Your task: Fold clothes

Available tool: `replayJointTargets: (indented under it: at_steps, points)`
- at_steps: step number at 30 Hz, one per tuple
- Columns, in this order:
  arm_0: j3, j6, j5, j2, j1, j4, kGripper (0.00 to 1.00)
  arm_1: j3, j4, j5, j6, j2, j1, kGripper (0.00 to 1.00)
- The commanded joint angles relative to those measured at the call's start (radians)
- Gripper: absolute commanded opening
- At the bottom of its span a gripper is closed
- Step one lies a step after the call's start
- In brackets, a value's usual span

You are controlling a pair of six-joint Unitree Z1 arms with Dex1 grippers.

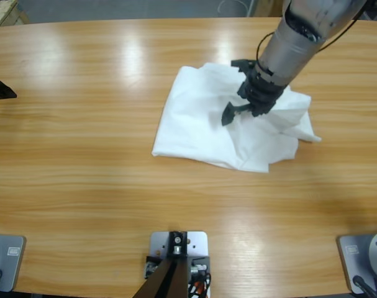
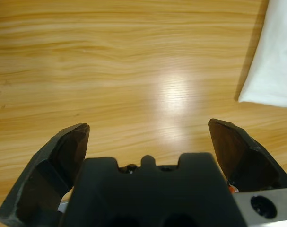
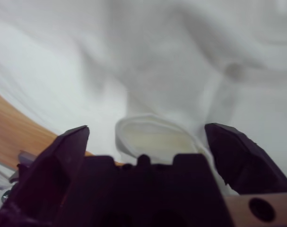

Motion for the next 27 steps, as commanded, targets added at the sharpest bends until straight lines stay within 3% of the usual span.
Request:
replayJointTargets:
  at_steps: [1, 9, 22, 27]
  points:
    - [0.036, 0.013, 0.003, -0.007, 0.007, 0.005, 0.987, 0.061, 0.020, 0.012, 0.030, -0.067, 0.023, 1.000]
    - [0.044, 0.013, 0.003, 0.002, 0.007, -0.006, 0.987, 0.148, 0.091, 0.003, 0.087, -0.185, 0.029, 1.000]
    - [0.044, 0.014, 0.001, 0.003, 0.007, -0.008, 0.988, 0.340, 0.065, 0.026, 0.175, -0.266, 0.084, 1.000]
    - [0.044, 0.014, -0.006, 0.003, 0.007, -0.009, 0.987, 0.452, 0.053, -0.024, 0.284, -0.458, 0.084, 1.000]
